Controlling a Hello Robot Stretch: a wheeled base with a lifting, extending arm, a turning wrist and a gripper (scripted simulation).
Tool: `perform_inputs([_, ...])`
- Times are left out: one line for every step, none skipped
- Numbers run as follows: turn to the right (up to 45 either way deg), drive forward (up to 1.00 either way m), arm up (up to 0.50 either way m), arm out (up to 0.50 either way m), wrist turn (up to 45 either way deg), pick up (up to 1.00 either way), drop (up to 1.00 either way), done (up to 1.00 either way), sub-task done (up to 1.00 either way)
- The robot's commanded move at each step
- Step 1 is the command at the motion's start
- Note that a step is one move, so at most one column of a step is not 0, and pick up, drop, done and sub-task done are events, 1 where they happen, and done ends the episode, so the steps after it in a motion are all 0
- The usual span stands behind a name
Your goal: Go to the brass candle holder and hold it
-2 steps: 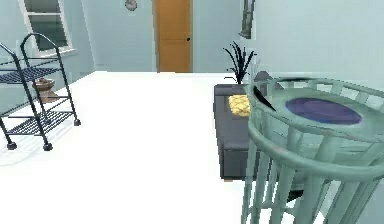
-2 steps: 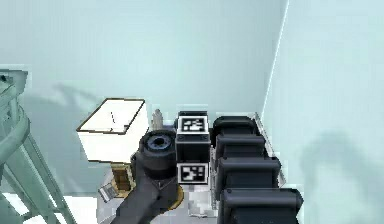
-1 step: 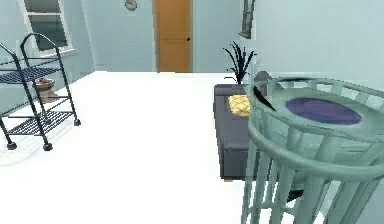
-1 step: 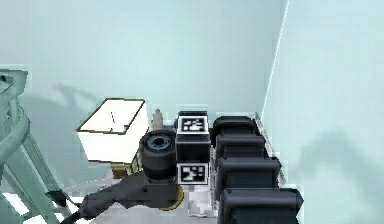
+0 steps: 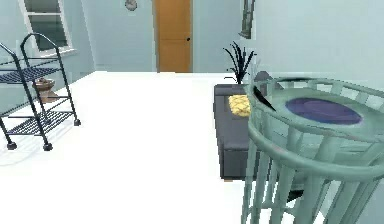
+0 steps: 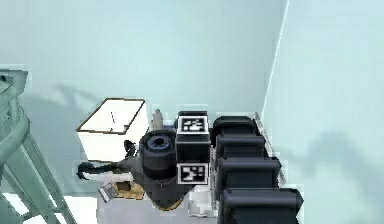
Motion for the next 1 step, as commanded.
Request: perform_inputs([0.0,0.0,0.0,0.0,36.0,0.0,0.0,0.0,0.0])
